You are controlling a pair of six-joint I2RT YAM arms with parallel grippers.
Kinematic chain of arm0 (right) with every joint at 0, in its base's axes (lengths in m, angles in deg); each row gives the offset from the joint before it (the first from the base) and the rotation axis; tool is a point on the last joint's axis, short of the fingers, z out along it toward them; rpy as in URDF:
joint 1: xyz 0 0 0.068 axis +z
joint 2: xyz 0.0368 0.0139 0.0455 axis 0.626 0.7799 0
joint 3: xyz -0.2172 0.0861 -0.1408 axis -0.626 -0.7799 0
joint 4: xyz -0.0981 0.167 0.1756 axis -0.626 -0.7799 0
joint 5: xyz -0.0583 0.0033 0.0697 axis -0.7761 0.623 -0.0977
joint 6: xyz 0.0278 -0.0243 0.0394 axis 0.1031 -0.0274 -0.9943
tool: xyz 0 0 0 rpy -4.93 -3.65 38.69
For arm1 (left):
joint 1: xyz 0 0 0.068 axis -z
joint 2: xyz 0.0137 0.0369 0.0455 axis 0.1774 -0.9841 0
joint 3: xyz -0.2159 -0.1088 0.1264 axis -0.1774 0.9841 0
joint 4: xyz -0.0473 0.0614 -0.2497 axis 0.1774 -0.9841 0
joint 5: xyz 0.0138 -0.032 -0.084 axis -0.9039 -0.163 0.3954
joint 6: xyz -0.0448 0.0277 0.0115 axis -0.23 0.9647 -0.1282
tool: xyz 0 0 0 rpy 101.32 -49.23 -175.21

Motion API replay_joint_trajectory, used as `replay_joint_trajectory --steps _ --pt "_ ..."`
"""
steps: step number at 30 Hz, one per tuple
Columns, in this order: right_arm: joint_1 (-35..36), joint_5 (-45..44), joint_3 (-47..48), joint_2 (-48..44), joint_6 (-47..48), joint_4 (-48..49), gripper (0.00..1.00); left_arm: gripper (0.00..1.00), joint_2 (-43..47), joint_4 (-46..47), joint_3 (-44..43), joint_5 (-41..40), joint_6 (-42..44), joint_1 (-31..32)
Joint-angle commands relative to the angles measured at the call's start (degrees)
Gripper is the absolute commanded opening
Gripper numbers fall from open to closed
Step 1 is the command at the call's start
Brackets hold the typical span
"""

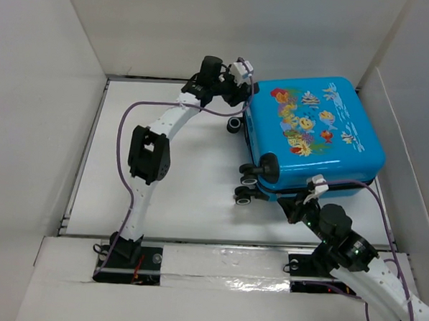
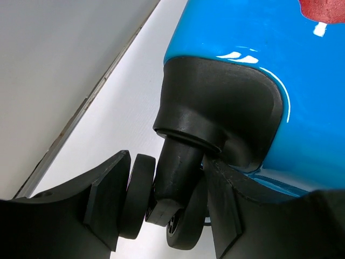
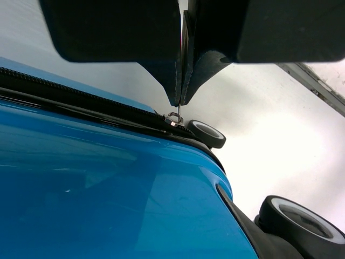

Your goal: Pack the luggage

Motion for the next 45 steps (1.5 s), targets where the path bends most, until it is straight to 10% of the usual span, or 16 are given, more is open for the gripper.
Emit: replay_joint_trajectory --steps 1,22,37,42,45 --pt "-0.1 0.0 2.7 -1.7 -0.5 4.4 0.0 0.0 2.4 2.8 5.4 -3.6 -2.1 -1.0" --pt "-9.1 4.7 8.4 17.6 9.2 23.4 0.0 0.0 38.3 40.1 64.3 -9.5 -26.2 -7.3" --pt "-30.3 23.1 5.2 17.9 8.2 24.3 0.0 0.0 81.6 34.2 95.2 -44.9 -42.4 21.9" --pt "-32.0 24.2 5.2 19.5 8.5 25.0 0.0 0.6 84.9 22.9 87.2 -54.6 -41.9 29.2" --pt "-32.7 24.6 7.2 21.7 9.4 25.3 0.0 0.66 81.8 20.0 81.4 -57.1 -40.1 36.1"
